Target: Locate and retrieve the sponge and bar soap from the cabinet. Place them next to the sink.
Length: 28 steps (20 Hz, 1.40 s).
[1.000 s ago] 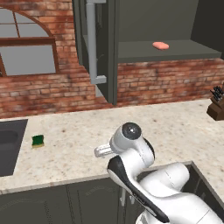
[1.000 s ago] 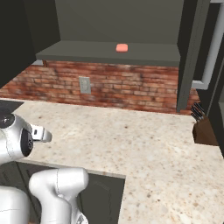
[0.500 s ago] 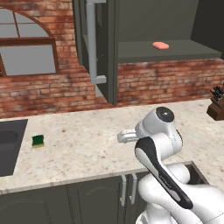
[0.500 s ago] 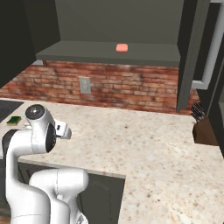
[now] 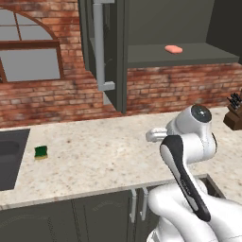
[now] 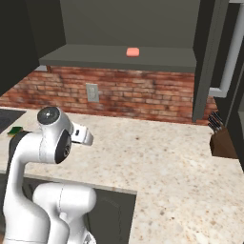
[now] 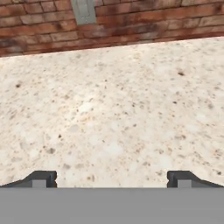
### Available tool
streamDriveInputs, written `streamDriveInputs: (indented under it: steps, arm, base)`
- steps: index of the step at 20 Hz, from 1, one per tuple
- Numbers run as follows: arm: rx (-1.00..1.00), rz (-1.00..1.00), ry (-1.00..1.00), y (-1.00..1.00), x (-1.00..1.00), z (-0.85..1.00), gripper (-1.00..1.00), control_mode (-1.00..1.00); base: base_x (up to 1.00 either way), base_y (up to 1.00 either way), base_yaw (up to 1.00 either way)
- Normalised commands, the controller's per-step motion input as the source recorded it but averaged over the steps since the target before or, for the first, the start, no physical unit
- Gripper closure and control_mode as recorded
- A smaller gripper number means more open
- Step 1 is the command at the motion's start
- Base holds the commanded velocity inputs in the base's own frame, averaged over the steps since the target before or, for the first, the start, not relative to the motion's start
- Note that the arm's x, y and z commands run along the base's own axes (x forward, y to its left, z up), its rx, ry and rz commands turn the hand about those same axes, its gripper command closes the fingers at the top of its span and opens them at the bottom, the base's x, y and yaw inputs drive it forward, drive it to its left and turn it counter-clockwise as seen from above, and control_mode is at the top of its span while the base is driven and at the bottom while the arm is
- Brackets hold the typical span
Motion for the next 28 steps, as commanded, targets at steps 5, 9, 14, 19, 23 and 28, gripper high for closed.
streamDriveInputs:
  steps: [5,9,14,19,23,28]
  arm:
    - [-0.10,-0.04,-0.07,-0.49,0.02,0.55,-1.00,-1.00]
    - [-0.09,-0.02,-0.11,-0.46,0.00,0.56,-1.00,-1.00]
    - [-0.06,0.00,-0.11,-0.43,0.00,0.62,-1.00,-1.00]
    - [-0.05,0.00,-0.15,-0.34,0.00,0.64,-1.00,-1.00]
    - [-0.10,-0.08,-0.08,-0.23,0.03,0.53,-1.00,-1.00]
    - [-0.06,-0.12,-0.02,-0.21,0.00,0.54,-1.00,-1.00]
  base:
    - [0.00,0.00,0.00]
    - [0.00,0.00,0.00]
    - [0.00,0.00,0.00]
    - [0.00,0.00,0.00]
    - [0.00,0.00,0.00]
    - [0.00,0.00,0.00]
